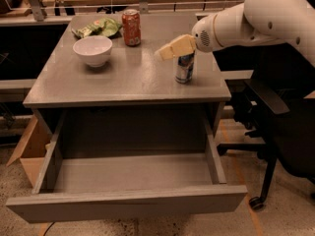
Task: Pick redbull can from top drawer and place on counter
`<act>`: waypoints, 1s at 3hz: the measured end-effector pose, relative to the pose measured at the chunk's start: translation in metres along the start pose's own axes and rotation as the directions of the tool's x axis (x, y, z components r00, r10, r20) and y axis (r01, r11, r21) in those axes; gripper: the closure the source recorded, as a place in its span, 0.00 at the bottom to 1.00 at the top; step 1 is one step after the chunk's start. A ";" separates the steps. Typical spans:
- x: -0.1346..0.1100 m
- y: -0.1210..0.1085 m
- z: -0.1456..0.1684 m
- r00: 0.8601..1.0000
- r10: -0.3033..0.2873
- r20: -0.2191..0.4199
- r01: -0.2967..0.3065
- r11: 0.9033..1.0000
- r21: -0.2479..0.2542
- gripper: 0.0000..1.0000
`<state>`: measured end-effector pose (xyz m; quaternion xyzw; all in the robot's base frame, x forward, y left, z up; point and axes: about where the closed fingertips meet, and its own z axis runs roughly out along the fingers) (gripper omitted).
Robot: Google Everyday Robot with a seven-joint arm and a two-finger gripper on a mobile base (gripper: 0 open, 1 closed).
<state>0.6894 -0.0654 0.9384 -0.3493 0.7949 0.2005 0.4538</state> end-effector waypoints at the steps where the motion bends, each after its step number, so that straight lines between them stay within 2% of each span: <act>1: -0.002 -0.013 -0.041 1.000 -0.020 -0.015 0.022 0.995 0.097 0.00; 2: -0.008 -0.029 -0.098 0.999 -0.035 0.025 0.030 0.983 0.180 0.00; 3: -0.005 -0.057 -0.161 0.997 -0.020 0.079 0.000 0.970 0.241 0.00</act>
Offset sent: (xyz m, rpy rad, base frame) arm -0.0636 -0.1591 0.1034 -0.0555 -0.1931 -0.2493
